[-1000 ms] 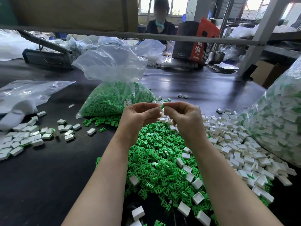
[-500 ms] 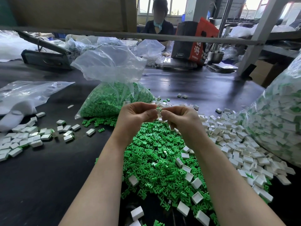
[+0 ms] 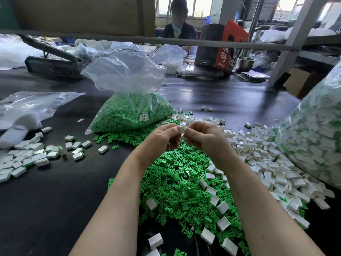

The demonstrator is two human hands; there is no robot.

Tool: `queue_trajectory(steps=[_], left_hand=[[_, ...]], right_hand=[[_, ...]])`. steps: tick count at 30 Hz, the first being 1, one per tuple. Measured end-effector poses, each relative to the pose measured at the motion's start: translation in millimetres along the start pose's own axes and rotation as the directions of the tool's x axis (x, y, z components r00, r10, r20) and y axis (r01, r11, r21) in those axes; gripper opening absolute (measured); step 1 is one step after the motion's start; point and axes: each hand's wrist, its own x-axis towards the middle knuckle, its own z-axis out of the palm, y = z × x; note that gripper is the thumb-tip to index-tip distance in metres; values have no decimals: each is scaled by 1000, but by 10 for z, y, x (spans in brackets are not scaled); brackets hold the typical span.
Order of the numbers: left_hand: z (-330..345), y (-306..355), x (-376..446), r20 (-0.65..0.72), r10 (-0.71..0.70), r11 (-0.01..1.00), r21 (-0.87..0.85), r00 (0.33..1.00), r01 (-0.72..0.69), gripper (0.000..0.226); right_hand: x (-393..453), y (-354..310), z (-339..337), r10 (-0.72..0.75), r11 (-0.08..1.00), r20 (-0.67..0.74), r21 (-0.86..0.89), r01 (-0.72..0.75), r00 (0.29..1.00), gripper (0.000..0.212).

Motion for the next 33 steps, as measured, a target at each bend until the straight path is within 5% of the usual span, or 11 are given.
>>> queue_trajectory(steps=[8,18,33], left_hand=[[37,28,-2,52,12,1000,3,999,-12,35],[21,-2,-5,139,-25,999,-36,990,30,39],[2,25,-20,213,-89,996,-3,973,92,37]], right_hand=[[-21,54,-24,154,970,162,163,-180,975,22],[-27,45,-57,137,945,221,262,-194,966,26],[-40,77,-124,90,990,287,80,-118,954,10]])
